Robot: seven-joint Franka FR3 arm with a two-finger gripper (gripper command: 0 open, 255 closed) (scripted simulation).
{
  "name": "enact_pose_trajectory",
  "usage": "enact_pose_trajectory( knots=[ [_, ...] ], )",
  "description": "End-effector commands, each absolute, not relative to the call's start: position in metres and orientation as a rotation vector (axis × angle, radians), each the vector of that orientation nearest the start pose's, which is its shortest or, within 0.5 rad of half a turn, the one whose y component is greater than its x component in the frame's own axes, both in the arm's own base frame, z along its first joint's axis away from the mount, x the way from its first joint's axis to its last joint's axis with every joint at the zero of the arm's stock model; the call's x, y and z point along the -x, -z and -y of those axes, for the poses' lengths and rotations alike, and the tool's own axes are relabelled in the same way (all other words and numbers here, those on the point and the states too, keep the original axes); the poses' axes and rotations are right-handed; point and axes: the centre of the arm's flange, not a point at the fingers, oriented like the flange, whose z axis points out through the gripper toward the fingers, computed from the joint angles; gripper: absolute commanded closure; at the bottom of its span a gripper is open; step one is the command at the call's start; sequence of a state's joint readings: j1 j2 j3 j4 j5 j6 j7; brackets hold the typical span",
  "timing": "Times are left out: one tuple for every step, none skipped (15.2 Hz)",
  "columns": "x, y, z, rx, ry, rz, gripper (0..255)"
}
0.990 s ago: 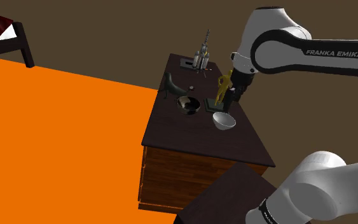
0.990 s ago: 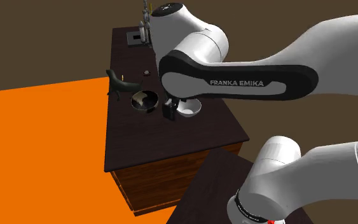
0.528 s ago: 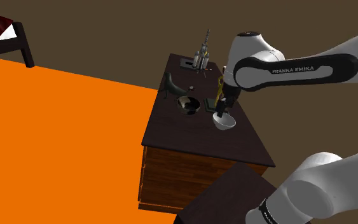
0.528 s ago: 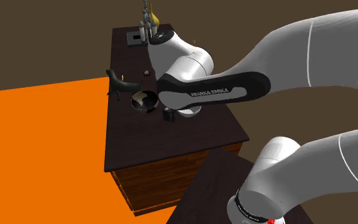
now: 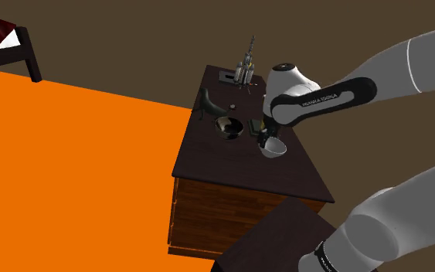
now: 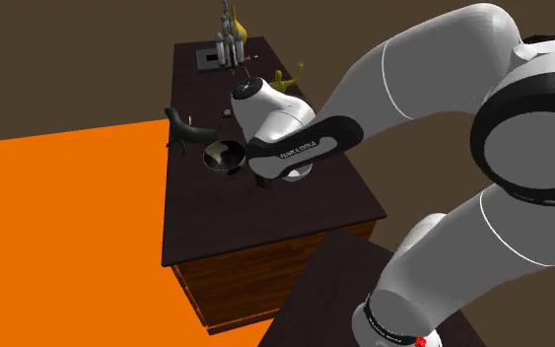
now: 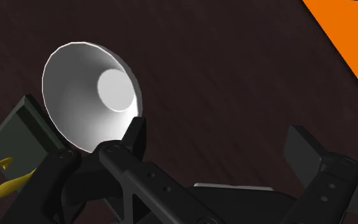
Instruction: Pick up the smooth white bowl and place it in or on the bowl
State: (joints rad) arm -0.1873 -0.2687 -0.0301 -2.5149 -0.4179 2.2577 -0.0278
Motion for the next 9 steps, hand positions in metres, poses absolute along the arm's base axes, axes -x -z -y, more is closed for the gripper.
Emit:
enact_pose_trajectory(
  knots=[
    [-0.437,-0.360,0.117,3.473,-0.054,0.126,0],
    [-0.442,-0.350,0.125,3.482,-0.059,0.122,0],
    [-0.447,-0.341,0.132,3.491,-0.064,0.117,0],
    [-0.452,-0.332,0.139,3.501,-0.069,0.113,0],
    [-0.457,-0.322,0.147,3.510,-0.075,0.108,0],
    [-0.462,-0.313,0.155,3.519,-0.080,0.103,0],
    [-0.466,-0.304,0.162,3.528,-0.086,0.099,0],
    [-0.471,-0.295,0.170,3.538,-0.091,0.094,0],
    [-0.476,-0.286,0.178,3.547,-0.097,0.089,0]
  ],
)
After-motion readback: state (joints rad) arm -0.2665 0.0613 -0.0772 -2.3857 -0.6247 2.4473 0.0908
